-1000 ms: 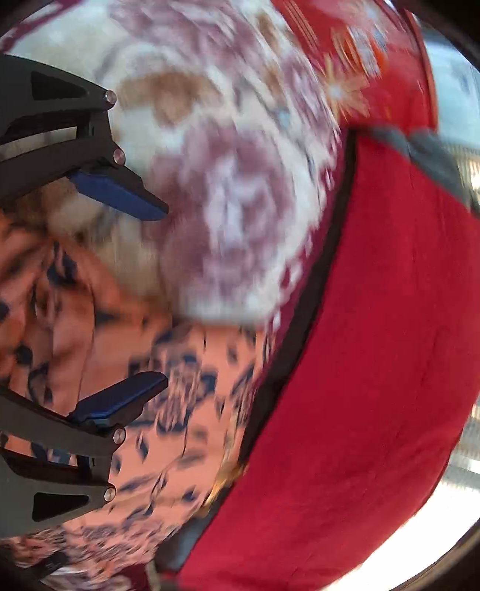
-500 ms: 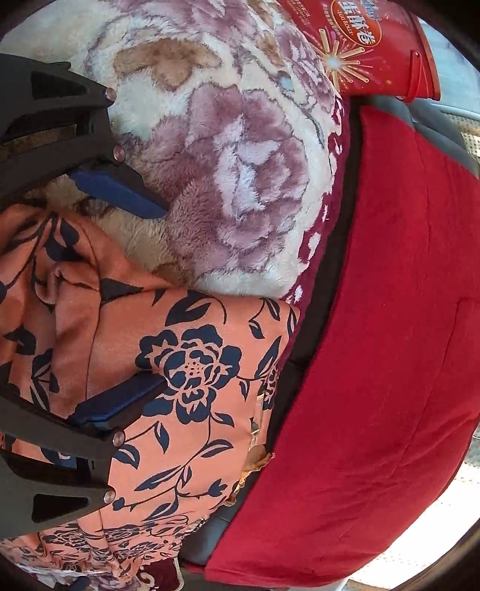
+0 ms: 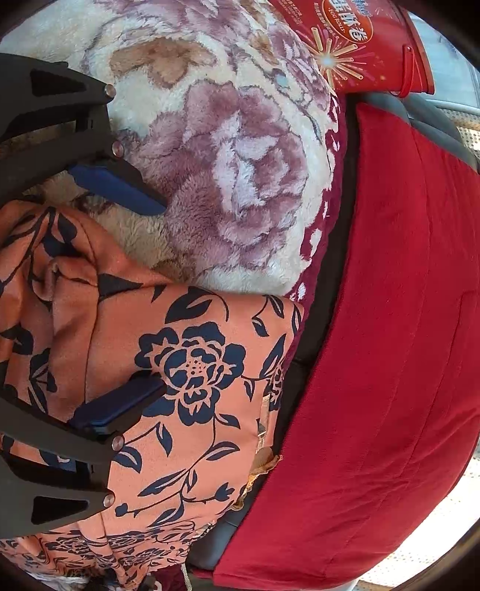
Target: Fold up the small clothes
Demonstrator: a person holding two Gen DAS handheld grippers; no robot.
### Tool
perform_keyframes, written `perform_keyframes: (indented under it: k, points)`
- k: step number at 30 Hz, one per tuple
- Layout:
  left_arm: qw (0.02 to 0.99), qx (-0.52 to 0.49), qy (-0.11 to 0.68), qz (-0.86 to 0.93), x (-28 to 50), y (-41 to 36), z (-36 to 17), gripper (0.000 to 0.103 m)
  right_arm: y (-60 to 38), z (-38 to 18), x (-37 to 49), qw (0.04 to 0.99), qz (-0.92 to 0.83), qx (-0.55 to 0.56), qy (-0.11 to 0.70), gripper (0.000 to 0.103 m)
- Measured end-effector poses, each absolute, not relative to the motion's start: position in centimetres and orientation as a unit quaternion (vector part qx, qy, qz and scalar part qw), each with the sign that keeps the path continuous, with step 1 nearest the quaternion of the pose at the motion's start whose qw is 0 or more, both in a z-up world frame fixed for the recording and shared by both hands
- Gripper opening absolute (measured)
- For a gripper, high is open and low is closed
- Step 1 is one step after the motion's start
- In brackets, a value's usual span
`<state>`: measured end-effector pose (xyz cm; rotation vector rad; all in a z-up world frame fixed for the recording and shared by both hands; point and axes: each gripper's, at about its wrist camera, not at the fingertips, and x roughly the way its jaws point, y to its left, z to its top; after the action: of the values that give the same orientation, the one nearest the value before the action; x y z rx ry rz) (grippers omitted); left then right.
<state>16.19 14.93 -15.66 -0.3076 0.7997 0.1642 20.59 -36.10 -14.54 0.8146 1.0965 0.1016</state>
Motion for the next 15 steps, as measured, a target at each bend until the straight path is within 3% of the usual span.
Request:
perform_keyframes:
  k: [1, 6, 8, 13, 15]
  points:
    - [0.906, -0.149, 0.387, 0.079, 16.2, 14.9, -15.7, 0.089, -35.6, -13.7, 21.5, 0.780, 0.055, 0.360, 0.508, 0.012]
    - [0.906, -0.149, 0.388, 0.079, 16.3, 15.0, -15.8, 0.090, -32.8, -3.4, 22.1, 0.864, 0.129, 0.303, 0.381, 0.010]
    - [0.906, -0.148, 0.388, 0.080, 16.3, 14.9, -15.7, 0.090, -32.9, -2.2, 20.5, 0.889, 0.118, 0.288, 0.335, 0.010]
    - [0.906, -0.149, 0.389, 0.079, 16.3, 15.0, -15.7, 0.090, -35.9, -15.3, 19.2, 0.806, 0.005, 0.339, 0.486, 0.014]
    - [0.906, -0.154, 0.387, 0.077, 16.3, 15.1, -15.8, 0.090, -38.0, -17.4, 17.6, 0.777, 0.023, 0.437, 0.452, 0.015]
